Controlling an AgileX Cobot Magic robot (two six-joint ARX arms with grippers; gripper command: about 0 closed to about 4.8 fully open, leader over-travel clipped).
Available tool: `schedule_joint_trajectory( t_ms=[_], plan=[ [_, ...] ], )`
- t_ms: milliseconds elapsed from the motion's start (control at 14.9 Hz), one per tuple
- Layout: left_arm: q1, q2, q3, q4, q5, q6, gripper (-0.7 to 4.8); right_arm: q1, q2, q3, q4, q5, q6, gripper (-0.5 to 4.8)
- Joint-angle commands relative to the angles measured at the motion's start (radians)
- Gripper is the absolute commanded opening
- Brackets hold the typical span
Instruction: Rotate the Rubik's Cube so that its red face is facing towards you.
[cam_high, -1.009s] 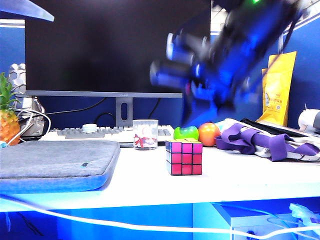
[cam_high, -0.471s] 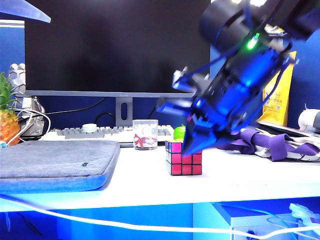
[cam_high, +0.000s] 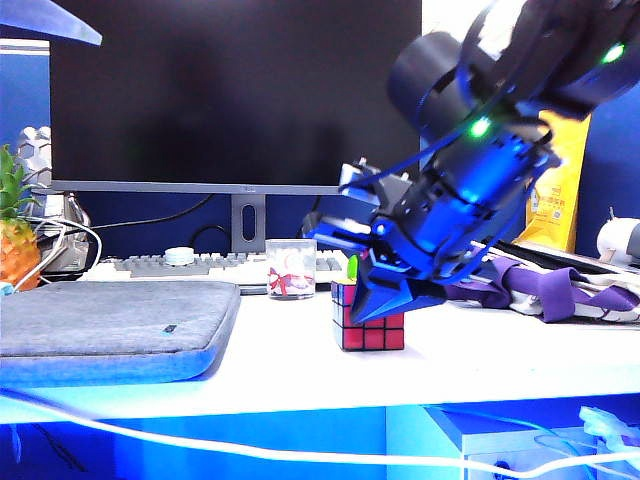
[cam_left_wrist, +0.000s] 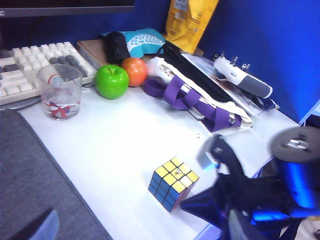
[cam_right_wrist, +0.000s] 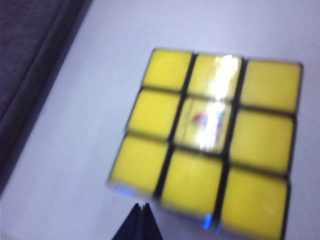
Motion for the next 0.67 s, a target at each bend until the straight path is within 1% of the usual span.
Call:
schedule_joint_trajectory(
  t_ms=[67,269,404,538,673],
  plan=[
    [0.000,0.000,-0.001,0.007,0.000,0.008,4.79,-0.012,0.046,0.070,0.030,-0.005,0.003,-0.06],
    [0.000,0.005,-0.001,0.007,-0.003,0.027,4.79,-0.040,0.101,0.121,0.001,-0.021,-0.001,-0.06],
    [0.000,0.007,-0.001,0.008,-0.005,0.027,4.79,-0.037,0.101,0.121,-0.041,-0.020,-0.013,-0.06],
    [0.000,0.007,-0.001,0.015,-0.017,0.030,4.79,-0.041,0.102,0.121,-0.037,0.001,-0.024,-0.06],
    [0.000,0.007,-0.001,0.014,-0.018,0.031,4.79,-0.051,0.102,0.122,-0.054,0.000,-0.024,-0.06]
  ],
)
